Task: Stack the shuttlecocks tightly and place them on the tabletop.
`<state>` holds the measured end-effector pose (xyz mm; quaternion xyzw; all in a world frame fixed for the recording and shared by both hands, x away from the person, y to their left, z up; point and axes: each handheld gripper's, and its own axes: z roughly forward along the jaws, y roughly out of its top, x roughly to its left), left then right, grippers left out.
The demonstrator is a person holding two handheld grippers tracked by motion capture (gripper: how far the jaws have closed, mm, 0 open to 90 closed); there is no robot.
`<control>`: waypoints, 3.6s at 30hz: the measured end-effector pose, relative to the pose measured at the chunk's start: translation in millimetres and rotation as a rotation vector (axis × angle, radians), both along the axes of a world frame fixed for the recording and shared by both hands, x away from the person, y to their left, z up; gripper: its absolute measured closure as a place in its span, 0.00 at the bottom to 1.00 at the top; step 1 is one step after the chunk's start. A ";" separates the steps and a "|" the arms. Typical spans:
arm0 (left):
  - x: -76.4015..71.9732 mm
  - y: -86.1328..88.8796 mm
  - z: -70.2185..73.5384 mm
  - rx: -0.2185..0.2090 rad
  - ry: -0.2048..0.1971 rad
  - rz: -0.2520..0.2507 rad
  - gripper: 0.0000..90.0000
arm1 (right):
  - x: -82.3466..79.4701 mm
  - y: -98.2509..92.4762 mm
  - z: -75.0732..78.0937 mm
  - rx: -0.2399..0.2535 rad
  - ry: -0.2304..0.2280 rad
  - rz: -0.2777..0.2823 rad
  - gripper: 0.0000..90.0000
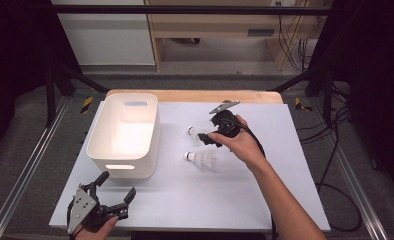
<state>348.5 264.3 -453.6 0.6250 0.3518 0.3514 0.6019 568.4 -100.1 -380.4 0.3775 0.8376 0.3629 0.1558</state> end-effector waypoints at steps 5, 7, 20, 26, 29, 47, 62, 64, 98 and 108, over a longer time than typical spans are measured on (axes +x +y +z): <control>-0.1 0.2 -0.1 0.002 0.001 -0.001 0.02 | 1.9 3.7 -5.1 -0.026 0.020 0.006 0.15; 0.0 0.4 0.1 0.000 0.000 -0.001 0.02 | 2.7 5.1 -7.0 -0.036 0.033 0.003 0.15; -0.4 0.2 0.2 0.005 -0.002 0.001 0.02 | 5.7 11.4 -14.1 -0.030 0.052 -0.012 0.31; -1.6 2.0 0.5 0.001 -0.004 0.008 0.02 | 5.2 20.2 -18.5 -0.023 0.065 -0.004 0.41; -0.8 1.7 0.7 0.000 -0.005 0.003 0.02 | 7.3 23.8 -21.5 -0.027 0.069 -0.003 0.47; -1.0 -3.2 1.5 0.019 -0.013 -0.016 0.02 | 24.0 44.4 -52.9 -0.063 0.118 -0.014 0.63; -0.8 -4.1 1.8 0.022 -0.015 -0.019 0.03 | 36.1 46.3 -61.3 -0.038 0.111 -0.057 0.73; -0.8 -4.3 1.8 0.022 -0.015 -0.020 0.03 | 36.6 46.5 -61.5 -0.034 0.108 -0.054 0.74; -0.6 -4.0 1.3 0.032 -0.014 -0.014 0.03 | 11.6 23.6 -20.4 -0.032 -0.026 0.032 1.00; -0.7 -3.9 1.5 0.033 -0.016 -0.015 0.03 | -1.8 17.2 -3.5 -0.028 -0.076 0.060 1.00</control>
